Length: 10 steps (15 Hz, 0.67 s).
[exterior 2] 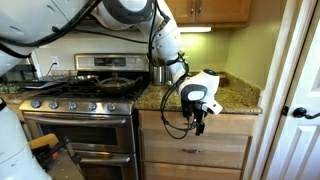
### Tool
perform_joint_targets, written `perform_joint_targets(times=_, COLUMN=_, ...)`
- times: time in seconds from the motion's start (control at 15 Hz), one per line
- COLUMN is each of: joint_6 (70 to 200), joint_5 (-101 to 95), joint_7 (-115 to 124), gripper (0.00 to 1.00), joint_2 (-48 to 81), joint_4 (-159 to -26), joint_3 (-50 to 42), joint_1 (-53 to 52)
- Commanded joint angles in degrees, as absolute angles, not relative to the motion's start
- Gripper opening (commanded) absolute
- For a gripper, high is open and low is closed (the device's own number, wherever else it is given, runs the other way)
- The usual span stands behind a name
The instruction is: Close the open drawer, open the topmost drawer
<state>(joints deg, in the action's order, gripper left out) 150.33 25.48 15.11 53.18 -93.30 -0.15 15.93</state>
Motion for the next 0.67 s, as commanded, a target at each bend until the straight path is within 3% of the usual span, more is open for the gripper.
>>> perform_joint_targets(times=0.0, joint_6=150.87, joint_5=26.87, joint_7=14.51, gripper=1.0, joint_2=55.23, joint_4=-90.76, joint_3=1.01, joint_1=16.73)
perform_joint_targets(times=0.6, joint_6=151.31, joint_5=27.13, joint_7=14.46, gripper=1.0, joint_2=58.4, joint_4=-87.84, joint_3=1.61, joint_1=16.9)
